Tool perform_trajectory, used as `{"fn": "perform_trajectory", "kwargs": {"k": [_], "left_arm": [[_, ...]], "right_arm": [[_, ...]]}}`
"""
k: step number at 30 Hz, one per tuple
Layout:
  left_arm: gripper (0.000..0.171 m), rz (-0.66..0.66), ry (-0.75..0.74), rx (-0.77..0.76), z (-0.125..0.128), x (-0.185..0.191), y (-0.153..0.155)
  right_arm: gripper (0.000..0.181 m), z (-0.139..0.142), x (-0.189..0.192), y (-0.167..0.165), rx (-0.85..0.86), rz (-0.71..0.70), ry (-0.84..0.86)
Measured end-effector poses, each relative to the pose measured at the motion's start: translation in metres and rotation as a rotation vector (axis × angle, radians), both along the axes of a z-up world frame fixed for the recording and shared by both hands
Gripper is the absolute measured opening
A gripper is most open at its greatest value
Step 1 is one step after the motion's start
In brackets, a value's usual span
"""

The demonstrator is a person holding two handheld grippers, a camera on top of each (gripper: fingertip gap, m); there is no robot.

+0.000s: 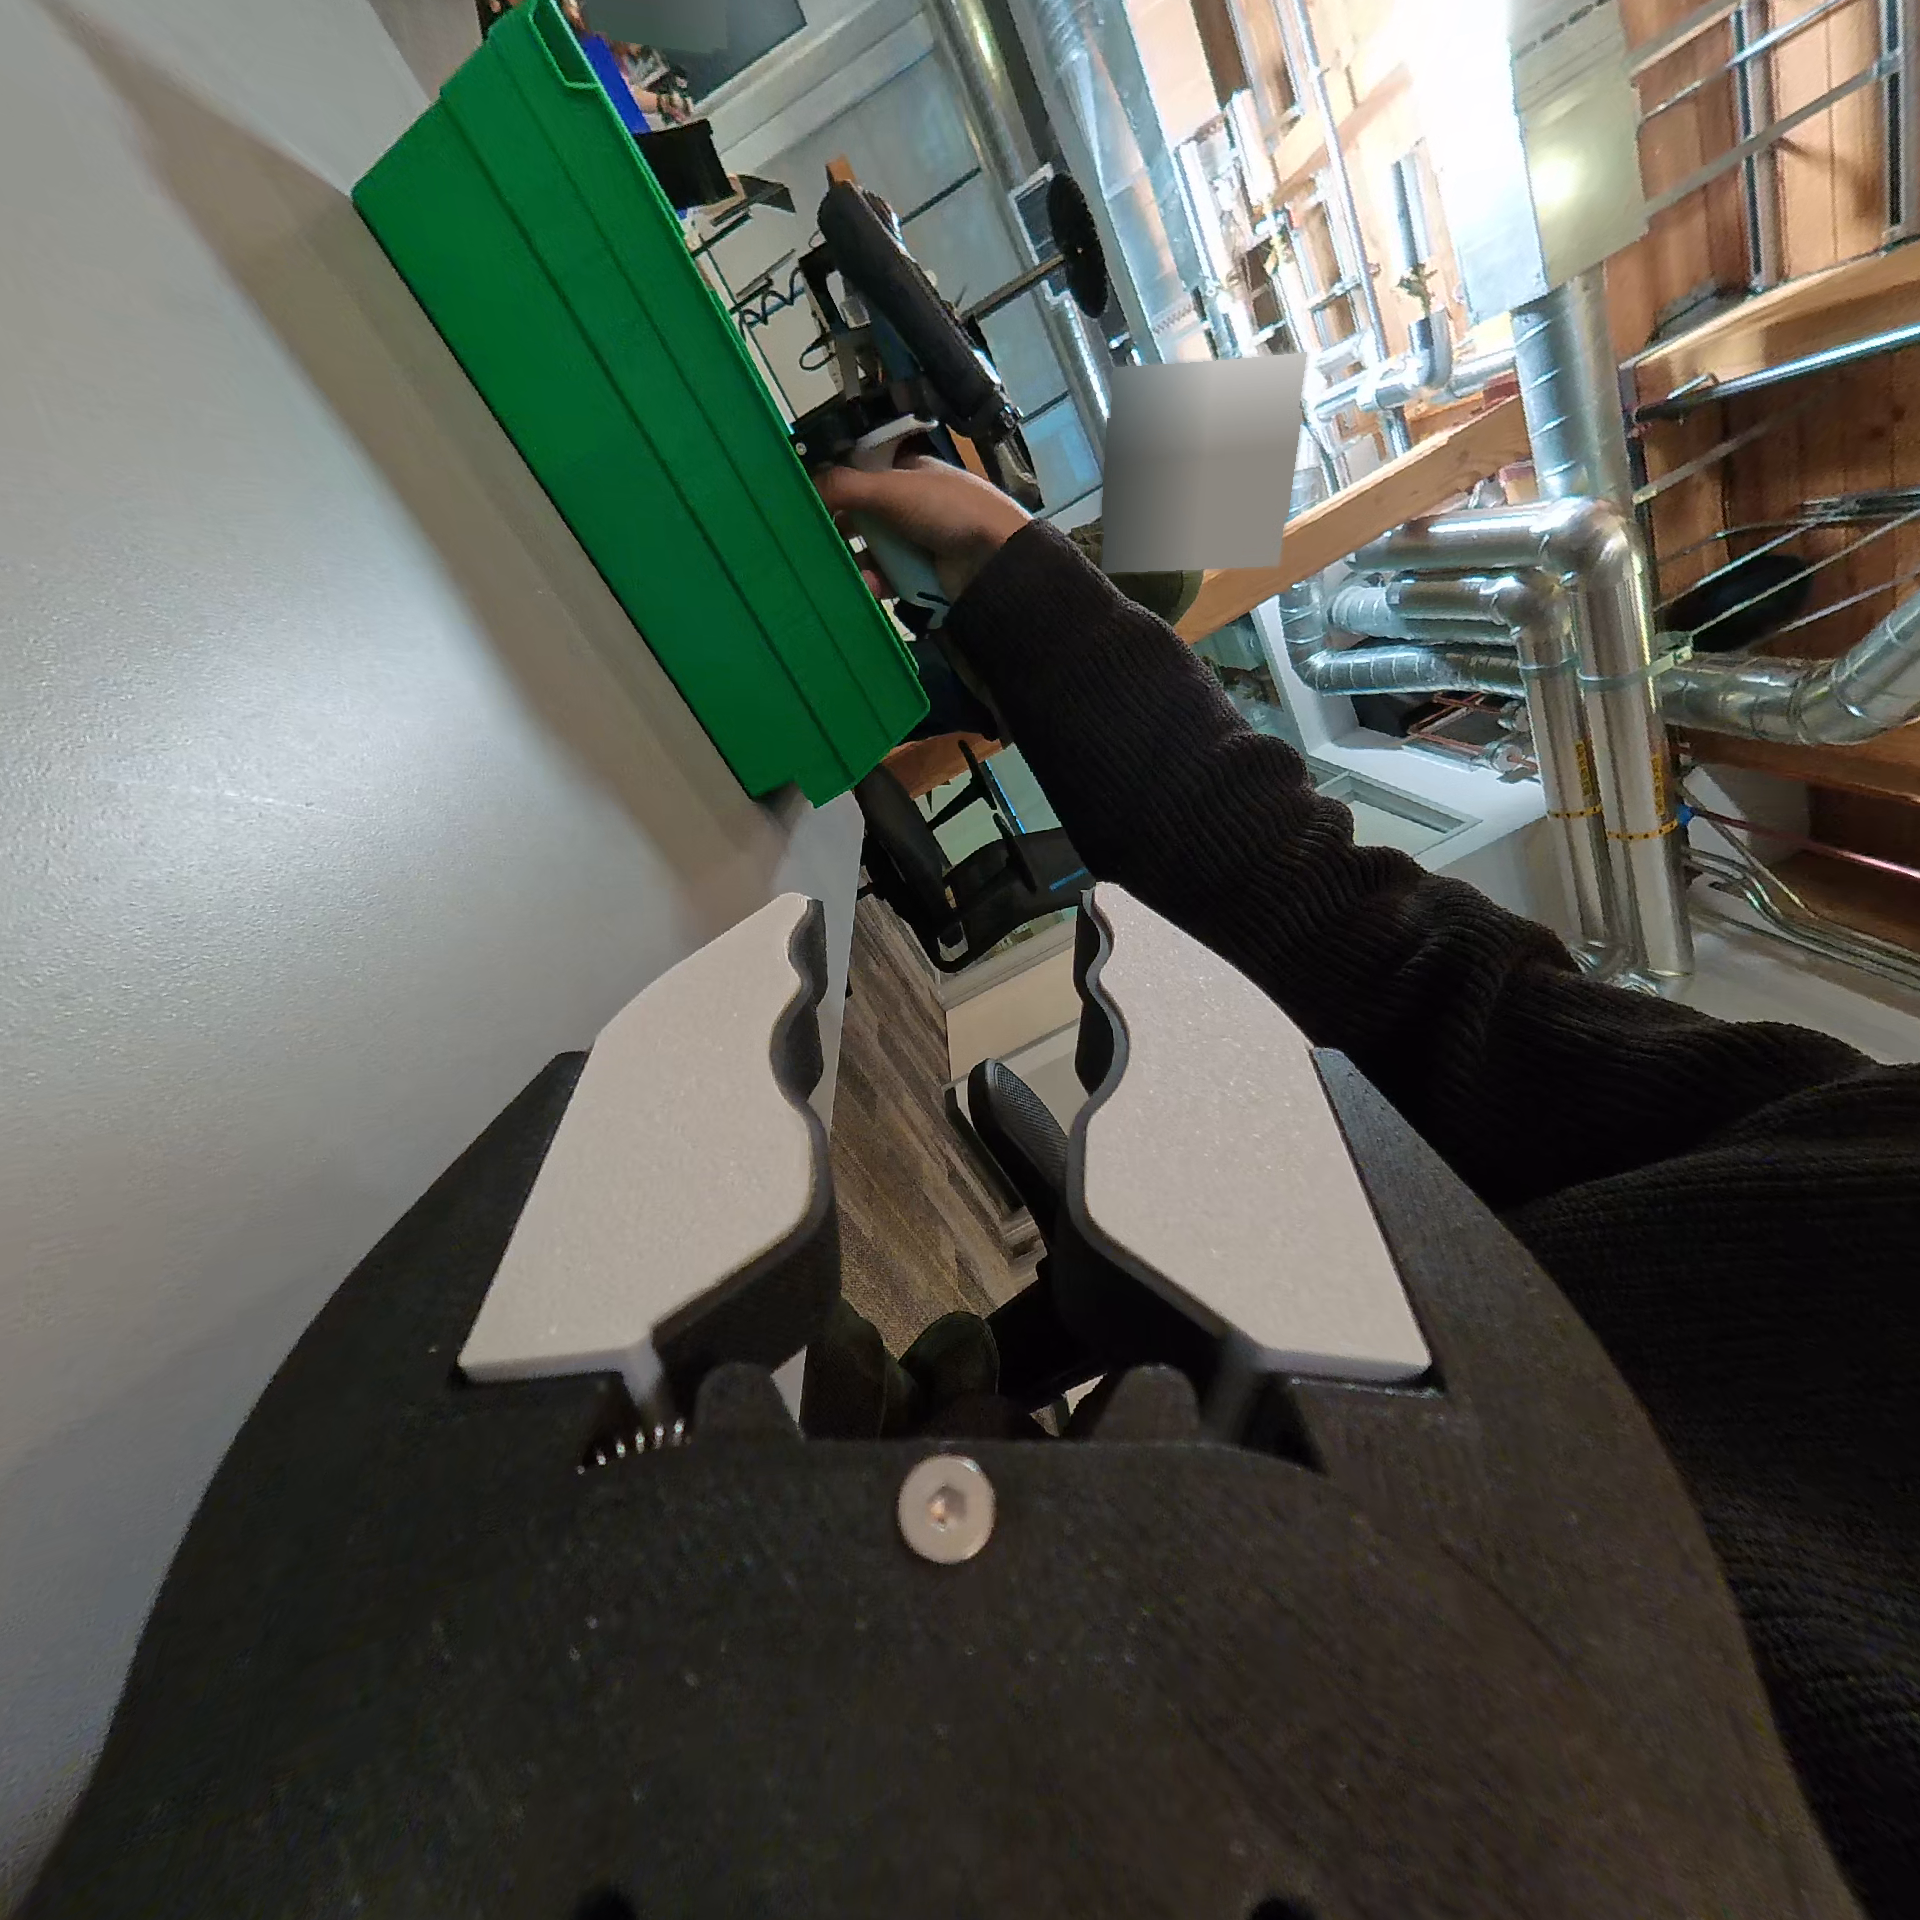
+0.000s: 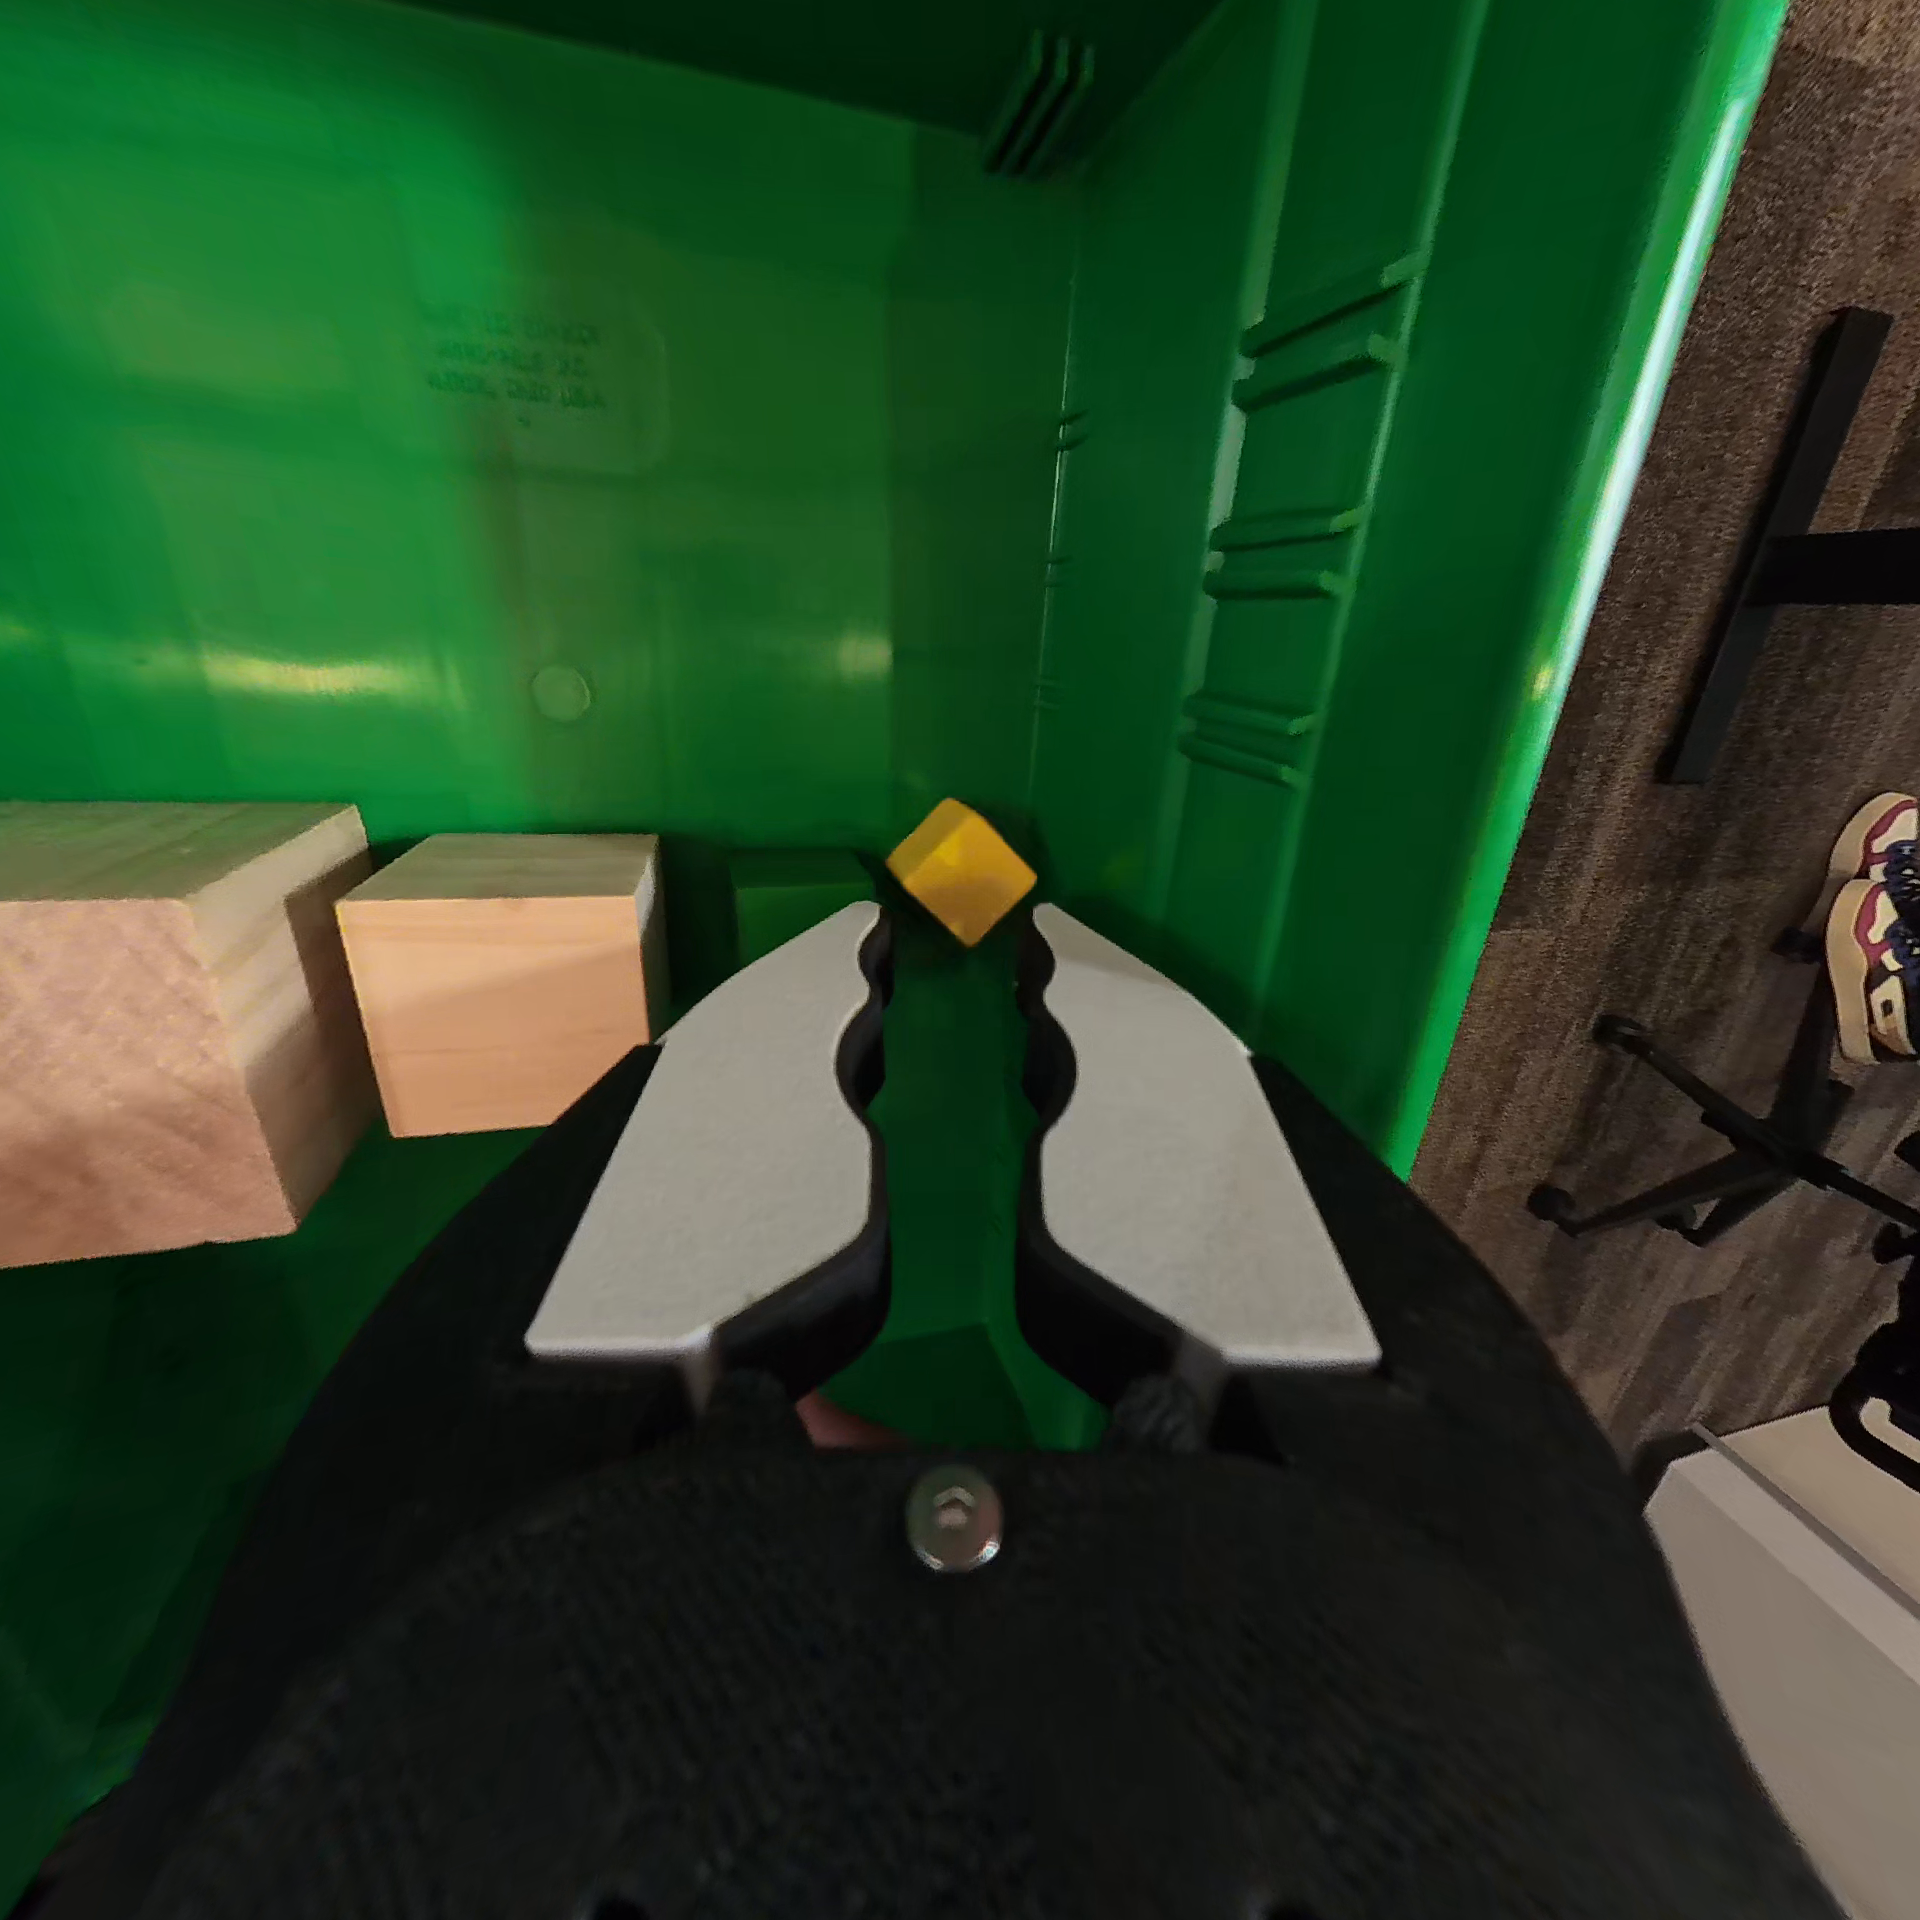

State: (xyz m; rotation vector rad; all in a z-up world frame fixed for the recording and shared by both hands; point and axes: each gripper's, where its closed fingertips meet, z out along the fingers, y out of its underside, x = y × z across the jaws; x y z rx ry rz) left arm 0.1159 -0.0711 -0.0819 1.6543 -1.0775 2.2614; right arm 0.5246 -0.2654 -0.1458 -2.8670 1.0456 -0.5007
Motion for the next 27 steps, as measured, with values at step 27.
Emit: {"fn": "perform_trajectory", "kwargs": {"k": [27], "left_arm": [[0.046, -0.01, 0.009, -0.013, -0.002, 0.001, 0.0]], "right_arm": [[0.001, -0.005, 0.021, 0.013, 0.02, -0.031, -0.017]]}}
